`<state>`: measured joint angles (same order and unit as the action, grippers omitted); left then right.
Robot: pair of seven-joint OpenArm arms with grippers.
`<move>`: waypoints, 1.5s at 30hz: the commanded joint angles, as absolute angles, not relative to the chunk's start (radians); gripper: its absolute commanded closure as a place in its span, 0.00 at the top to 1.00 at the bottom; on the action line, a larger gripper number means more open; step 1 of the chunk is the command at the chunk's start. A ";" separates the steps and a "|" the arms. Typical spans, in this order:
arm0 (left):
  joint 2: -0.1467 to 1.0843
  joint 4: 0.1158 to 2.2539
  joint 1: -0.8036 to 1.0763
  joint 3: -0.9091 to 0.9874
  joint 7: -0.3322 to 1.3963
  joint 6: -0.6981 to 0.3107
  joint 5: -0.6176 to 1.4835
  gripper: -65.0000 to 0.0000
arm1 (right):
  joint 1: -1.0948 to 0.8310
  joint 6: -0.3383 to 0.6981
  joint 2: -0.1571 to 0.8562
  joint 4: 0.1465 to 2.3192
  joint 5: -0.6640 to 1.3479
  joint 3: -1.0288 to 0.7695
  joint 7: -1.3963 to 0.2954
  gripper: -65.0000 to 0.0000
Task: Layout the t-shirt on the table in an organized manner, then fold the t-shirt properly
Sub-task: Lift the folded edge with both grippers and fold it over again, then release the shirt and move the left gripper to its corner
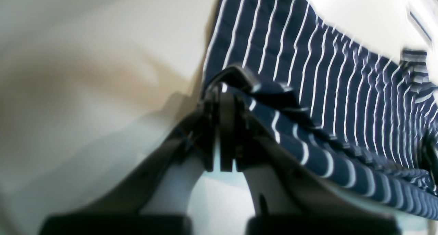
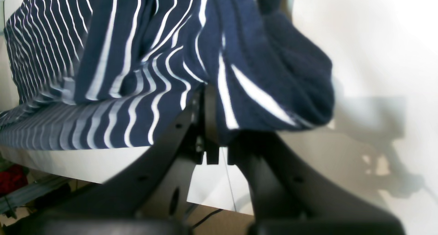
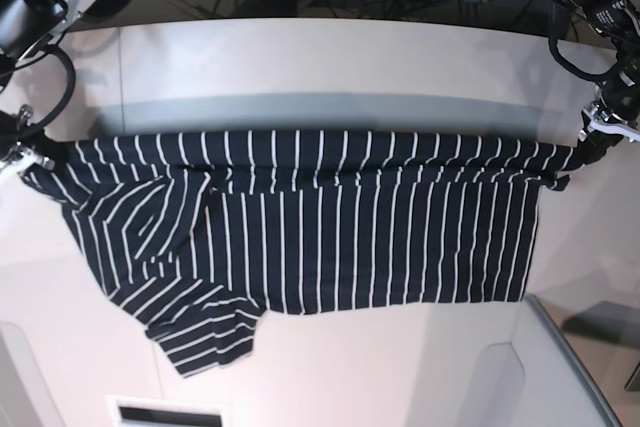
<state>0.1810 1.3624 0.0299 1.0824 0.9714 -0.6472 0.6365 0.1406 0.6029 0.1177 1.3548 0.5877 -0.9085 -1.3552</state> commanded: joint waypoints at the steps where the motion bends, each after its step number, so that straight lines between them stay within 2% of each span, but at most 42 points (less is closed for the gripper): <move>1: 0.208 1.386 0.021 1.093 0.940 -0.627 0.661 0.00 | 0.156 0.608 0.140 1.374 0.598 -0.909 -1.339 0.01; 6: 0.222 1.412 -0.002 1.087 0.943 -0.595 0.662 0.00 | 0.234 0.602 0.143 1.372 0.595 -0.868 -1.363 0.01; 14: 0.214 1.461 0.039 1.095 0.944 -0.593 0.664 0.00 | 0.174 0.607 0.137 1.372 0.599 -0.868 -1.371 0.01; 20: 0.232 1.480 -0.007 1.089 0.966 -0.590 0.664 0.00 | 0.239 0.602 0.140 1.374 0.599 -0.863 -1.379 0.01; 27: 0.220 1.492 0.054 1.087 0.986 -0.591 0.662 0.00 | 0.147 0.607 0.137 1.365 0.599 -0.863 -1.363 0.01; 32: 0.186 1.489 0.088 1.086 0.986 -0.593 0.654 0.00 | 0.074 0.608 0.137 1.363 0.598 -0.826 -1.264 0.01; 38: 0.179 1.372 0.111 1.000 0.972 -0.593 0.653 0.00 | 0.036 0.608 0.136 1.363 0.598 -0.759 -1.221 0.01; 41: 0.174 1.305 0.151 0.963 0.858 -0.593 0.656 0.00 | 0.028 0.608 0.127 1.363 0.599 -0.759 -1.221 0.01; 42: 0.173 1.282 0.165 0.940 0.817 -0.593 0.656 0.04 | 0.028 0.608 0.125 1.363 0.599 -0.760 -1.221 0.01; 45: 0.173 1.250 0.196 0.892 0.739 -0.595 0.662 0.31 | 0.024 0.608 0.125 1.363 0.599 -0.757 -1.221 0.01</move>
